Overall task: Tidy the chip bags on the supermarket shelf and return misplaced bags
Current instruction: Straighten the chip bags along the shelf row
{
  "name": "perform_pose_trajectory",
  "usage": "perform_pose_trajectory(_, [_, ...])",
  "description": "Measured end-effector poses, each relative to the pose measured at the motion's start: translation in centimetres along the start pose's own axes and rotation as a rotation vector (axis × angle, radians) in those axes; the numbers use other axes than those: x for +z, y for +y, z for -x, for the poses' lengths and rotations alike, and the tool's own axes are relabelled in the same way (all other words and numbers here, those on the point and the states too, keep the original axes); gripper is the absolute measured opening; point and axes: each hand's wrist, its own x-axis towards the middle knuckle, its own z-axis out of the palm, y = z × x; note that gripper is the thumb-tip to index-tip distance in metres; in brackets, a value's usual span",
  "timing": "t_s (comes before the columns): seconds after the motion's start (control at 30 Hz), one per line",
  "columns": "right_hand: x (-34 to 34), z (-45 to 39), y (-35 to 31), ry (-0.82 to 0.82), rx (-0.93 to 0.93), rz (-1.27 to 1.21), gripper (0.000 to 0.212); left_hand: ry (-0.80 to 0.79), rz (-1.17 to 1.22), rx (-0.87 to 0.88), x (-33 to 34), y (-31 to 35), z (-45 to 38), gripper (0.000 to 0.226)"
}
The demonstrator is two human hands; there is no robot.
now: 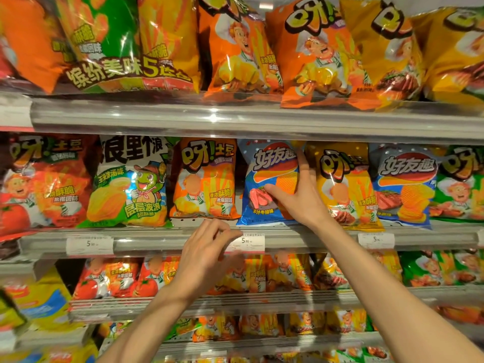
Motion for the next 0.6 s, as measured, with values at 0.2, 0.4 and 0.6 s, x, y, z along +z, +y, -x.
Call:
perform_pose_trajectory(0.2, [0.0, 0.7, 0.3, -0.075, -0.014, 0.091, 0.112, -0.014, 0.004, -0.008, -0.3, 0.2, 0.0, 0.045])
perform_pose_trajectory(0.4, [1.2, 1.0, 0.1, 0.030, -0.030, 0.091, 0.109, -0.028, 0.016, -0.017, -0.5, 0.3, -0.1, 0.047])
perform_pose_trajectory(0.6, [1.6, 2.0, 0.2, 0.040, -0.046, 0.124, 0.104, -0.056, -0.005, -0.053, -0.4, 0.4, 0.0, 0.041])
